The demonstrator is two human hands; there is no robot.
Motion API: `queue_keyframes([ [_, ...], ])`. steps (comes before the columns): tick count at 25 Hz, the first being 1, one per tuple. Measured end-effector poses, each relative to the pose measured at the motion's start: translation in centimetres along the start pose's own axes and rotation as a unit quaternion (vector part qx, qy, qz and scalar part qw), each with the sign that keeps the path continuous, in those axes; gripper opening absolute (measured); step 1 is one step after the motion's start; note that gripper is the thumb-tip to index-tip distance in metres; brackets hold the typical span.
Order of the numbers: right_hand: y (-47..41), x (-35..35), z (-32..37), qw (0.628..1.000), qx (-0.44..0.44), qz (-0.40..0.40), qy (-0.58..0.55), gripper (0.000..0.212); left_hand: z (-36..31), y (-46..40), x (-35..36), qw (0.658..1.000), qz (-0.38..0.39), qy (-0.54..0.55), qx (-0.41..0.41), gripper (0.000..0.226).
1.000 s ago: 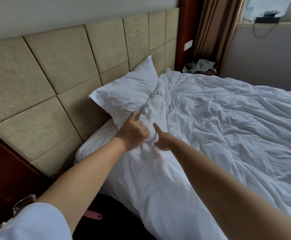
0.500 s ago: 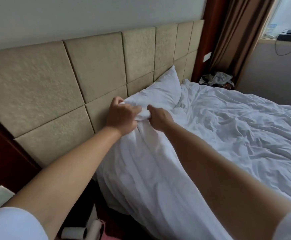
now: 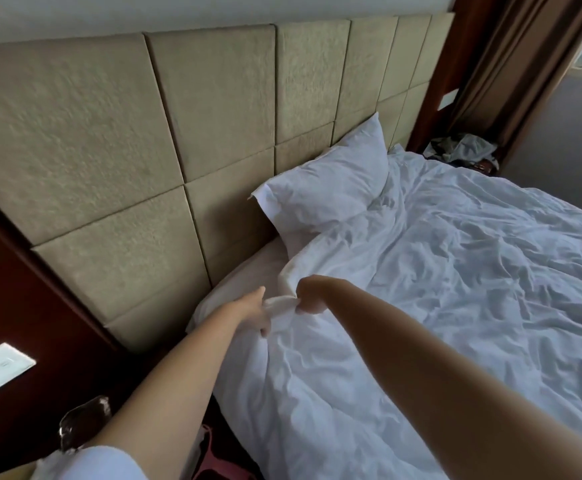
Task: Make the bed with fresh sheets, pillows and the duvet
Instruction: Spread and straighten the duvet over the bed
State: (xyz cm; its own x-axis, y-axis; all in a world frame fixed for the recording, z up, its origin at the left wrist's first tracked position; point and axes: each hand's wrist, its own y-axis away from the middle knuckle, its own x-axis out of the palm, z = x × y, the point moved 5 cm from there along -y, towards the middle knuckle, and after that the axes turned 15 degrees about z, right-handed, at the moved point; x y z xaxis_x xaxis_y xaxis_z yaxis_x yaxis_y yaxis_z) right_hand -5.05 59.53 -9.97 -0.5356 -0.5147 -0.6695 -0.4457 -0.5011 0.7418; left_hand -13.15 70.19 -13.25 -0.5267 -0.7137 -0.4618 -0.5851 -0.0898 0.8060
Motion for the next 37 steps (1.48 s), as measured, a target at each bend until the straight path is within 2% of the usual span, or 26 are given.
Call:
queue_keyframes([
  [2, -0.7, 0.0, -0.6, 1.0, -0.015, -0.004, -0.006, 0.032, -0.1, -0.3, 0.3, 1.0, 0.011, 0.02, -0.003, 0.098],
  [4, -1.3, -0.3, -1.0, 0.999, -0.032, -0.004, -0.029, 0.027, -0.2, -0.7, 0.4, 0.999, 0.033, 0.015, -0.018, 0.077],
  [5, -1.5, -0.4, -1.3, 0.998, -0.041, 0.009, -0.039, 0.027, -0.3, -0.9, 0.5, 0.997, 0.069, 0.038, -0.019, 0.066],
  [7, -2.0, -0.5, -2.1, 0.994, -0.05, 0.073, -0.07, 0.028, -0.7, -1.4, 0.5, 0.978, 0.137, 0.159, -0.004, 0.044],
  [8, -2.1, -0.3, -2.6, 0.988, -0.049, 0.118, -0.09, 0.028, -0.8, -1.7, 0.3, 0.968, 0.137, 0.21, 0.001, 0.032],
  [10, -1.8, 0.2, -3.5, 0.972, -0.048, 0.198, -0.115, 0.027, -1.1, -2.5, -0.8, 0.97, 0.068, 0.233, -0.009, 0.035],
  [11, -1.7, 0.2, -4.0, 0.968, -0.051, 0.215, -0.121, 0.025, -1.4, -3.2, -1.3, 0.976, 0.021, 0.217, -0.011, 0.042],
  [12, -1.6, 0.1, -4.3, 0.966, -0.058, 0.219, -0.127, 0.024, -2.1, -3.7, -1.3, 0.98, 0.008, 0.197, -0.014, 0.049],
  [13, -1.5, 0.0, -4.5, 0.965, -0.064, 0.218, -0.133, 0.025, -3.0, -4.1, -0.7, 0.982, 0.025, 0.187, -0.014, 0.049],
  [15, -1.4, 0.0, -5.0, 0.964, -0.067, 0.217, -0.136, 0.03, -4.3, -4.3, 0.9, 0.973, 0.094, 0.208, -0.035, 0.032],
  [16, -1.4, 0.1, -5.3, 0.964, -0.065, 0.218, -0.137, 0.032, -4.6, -4.3, 1.5, 0.969, 0.125, 0.207, -0.055, 0.033],
  [18, -1.8, 0.5, -6.0, 0.962, -0.048, 0.219, -0.155, 0.032, -4.6, -4.6, 2.2, 0.965, 0.174, 0.184, -0.07, 0.048],
  [20, -2.3, 0.8, -6.7, 0.971, -0.027, 0.187, -0.146, 0.033, -4.7, -4.4, 2.1, 0.974, 0.171, 0.134, -0.058, 0.047],
  [21, -2.4, 0.7, -7.0, 0.984, -0.015, 0.139, -0.108, 0.038, -4.8, -3.9, 1.5, 0.983, 0.147, 0.097, -0.05, 0.041],
  [23, -3.0, 0.5, -6.9, 1.0, -0.002, 0.007, -0.011, 0.059, -4.8, -2.7, -0.2, 0.995, 0.09, 0.031, -0.03, 0.027],
  [25, -3.1, 0.4, -5.5, 0.997, -0.026, -0.065, 0.018, 0.09, -4.5, -1.6, -2.0, 0.998, 0.052, 0.018, 0.005, 0.019],
  [27, -3.2, -0.6, -3.9, 0.996, -0.04, -0.072, 0.034, 0.111, -4.0, -0.5, -3.2, 0.999, 0.037, 0.028, 0.028, 0.016],
  [29, -3.6, -1.8, -3.2, 0.999, -0.027, -0.032, 0.031, 0.117, -3.7, 0.2, -3.6, 0.998, 0.046, 0.023, 0.038, 0.024],
  [31, -4.1, -2.2, -3.6, 0.998, 0.004, 0.03, 0.054, 0.104, -3.9, 0.9, -3.6, 0.996, 0.068, 0.019, 0.056, 0.031],
  [33, -3.8, -2.6, -4.6, 0.993, 0.035, 0.029, 0.108, 0.078, -4.3, 1.7, -3.7, 0.993, 0.096, 0.014, 0.072, 0.036],
  [35, -3.3, -4.7, -5.6, 0.992, 0.027, -0.061, 0.111, 0.045, -4.3, 2.4, -4.7, 0.995, 0.076, -0.007, 0.068, 0.038],
  [36, -2.5, -6.3, -5.8, 0.987, 0.019, -0.148, 0.058, 0.035, -4.2, 2.6, -5.9, 0.997, 0.028, -0.012, 0.064, 0.038],
  [37, -1.4, -8.5, -5.9, 0.975, 0.037, -0.216, 0.023, 0.03, -4.0, 2.8, -7.6, 0.997, -0.052, -0.005, 0.061, 0.035],
])
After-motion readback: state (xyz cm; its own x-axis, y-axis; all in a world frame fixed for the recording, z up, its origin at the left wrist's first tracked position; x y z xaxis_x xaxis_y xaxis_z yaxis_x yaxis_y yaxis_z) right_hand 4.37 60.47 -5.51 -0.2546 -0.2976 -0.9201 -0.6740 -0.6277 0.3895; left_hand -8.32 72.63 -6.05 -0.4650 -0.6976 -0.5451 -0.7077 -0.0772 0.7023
